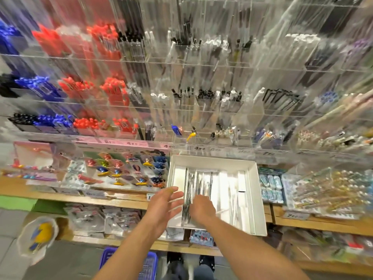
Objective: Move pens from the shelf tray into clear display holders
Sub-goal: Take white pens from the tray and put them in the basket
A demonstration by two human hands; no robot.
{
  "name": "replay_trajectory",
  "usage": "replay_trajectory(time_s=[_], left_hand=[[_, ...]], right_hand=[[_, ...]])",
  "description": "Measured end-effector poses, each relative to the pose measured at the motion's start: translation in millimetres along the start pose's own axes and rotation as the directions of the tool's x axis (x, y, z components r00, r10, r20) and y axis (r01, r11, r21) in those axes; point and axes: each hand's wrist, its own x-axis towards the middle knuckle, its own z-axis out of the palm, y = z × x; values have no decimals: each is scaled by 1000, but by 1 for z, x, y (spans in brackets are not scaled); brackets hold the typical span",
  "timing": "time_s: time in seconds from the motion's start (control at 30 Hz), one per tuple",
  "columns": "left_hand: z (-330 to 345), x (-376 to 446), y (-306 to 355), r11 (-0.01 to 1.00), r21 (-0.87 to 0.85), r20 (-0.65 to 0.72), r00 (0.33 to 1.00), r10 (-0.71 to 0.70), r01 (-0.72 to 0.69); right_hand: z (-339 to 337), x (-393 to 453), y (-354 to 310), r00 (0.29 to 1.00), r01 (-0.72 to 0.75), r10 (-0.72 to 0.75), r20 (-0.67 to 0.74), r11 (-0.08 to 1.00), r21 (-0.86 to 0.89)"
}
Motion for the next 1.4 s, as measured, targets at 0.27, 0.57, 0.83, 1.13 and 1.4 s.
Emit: replay_trajectory(time_s=[0.27,0.57,0.83,1.13,1.4], left_hand=[[20,7,2,981,182,38,998,59,-65],[36,8,5,986,146,48,996,73,-80],[26,5,11,989,127,58,996,73,-80],[32,9,19,930,326,168,978,120,-170],[32,5,27,886,435,460,886,-67,-158]], right_hand=[[-41,-31,5,968,240,-248,-44,854,461],[-67,-26,43,959,273,-283,10,933,235],[-50,-9,75,941,322,-249,231,870,-373],[-124,-29,47,871,460,-462,169,886,52],[-124,-29,29,909,265,-416,29,631,729]])
